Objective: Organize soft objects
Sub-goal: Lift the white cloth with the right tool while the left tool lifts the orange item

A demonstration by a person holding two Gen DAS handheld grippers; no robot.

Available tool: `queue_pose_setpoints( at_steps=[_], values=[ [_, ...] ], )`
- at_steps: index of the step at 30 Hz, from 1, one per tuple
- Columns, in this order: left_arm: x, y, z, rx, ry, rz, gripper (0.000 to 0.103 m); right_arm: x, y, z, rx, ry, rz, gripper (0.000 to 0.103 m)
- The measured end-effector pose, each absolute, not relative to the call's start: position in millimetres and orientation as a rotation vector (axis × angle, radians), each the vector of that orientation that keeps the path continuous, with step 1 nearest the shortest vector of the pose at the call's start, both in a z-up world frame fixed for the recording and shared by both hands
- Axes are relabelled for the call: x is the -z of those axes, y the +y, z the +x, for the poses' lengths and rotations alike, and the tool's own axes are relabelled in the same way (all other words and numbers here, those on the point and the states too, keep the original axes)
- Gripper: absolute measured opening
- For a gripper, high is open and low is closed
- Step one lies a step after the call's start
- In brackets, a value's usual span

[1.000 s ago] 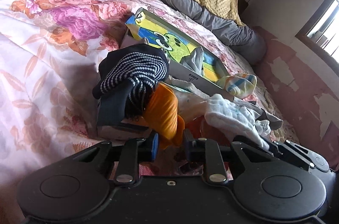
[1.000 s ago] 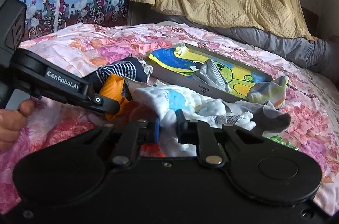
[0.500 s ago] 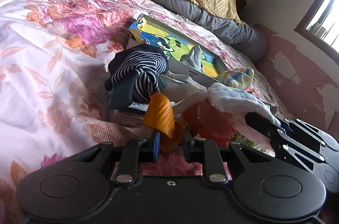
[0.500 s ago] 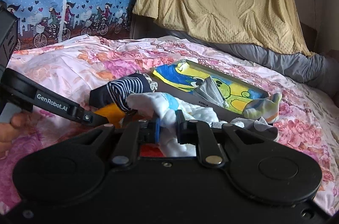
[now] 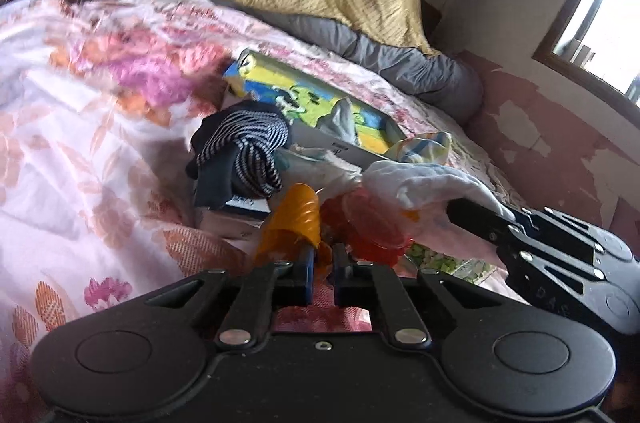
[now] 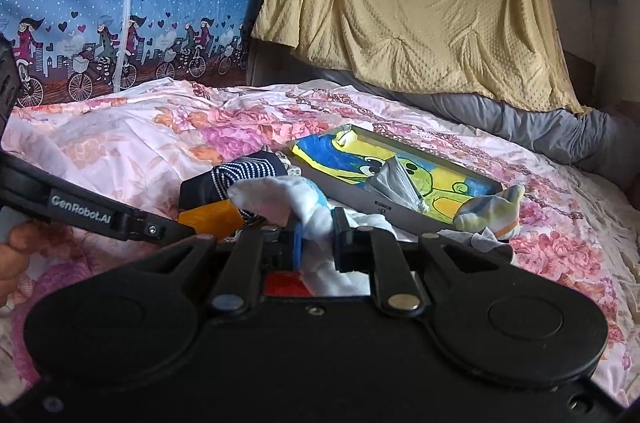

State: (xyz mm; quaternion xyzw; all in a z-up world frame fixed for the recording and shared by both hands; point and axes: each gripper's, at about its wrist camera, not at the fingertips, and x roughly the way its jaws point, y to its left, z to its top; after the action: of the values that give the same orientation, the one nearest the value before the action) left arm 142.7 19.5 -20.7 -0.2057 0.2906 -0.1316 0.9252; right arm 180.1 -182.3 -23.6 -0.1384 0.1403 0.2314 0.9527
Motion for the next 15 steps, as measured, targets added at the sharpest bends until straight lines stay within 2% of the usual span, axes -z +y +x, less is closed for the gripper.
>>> queue_pose_setpoints(
  at_steps=[7,15],
  values=[
    [13.1,17.0,135.4,0.281,0.551,-0.395,0.008,21.4,-182.9,176.5,-0.465,0.262,-0.287,0.008],
    [-22.1,3.8,147.6,0.332,0.467,-0.338,0.008,0.4,-184.0,189.6,-0.455,0.180,-0.275,0.008]
  ],
)
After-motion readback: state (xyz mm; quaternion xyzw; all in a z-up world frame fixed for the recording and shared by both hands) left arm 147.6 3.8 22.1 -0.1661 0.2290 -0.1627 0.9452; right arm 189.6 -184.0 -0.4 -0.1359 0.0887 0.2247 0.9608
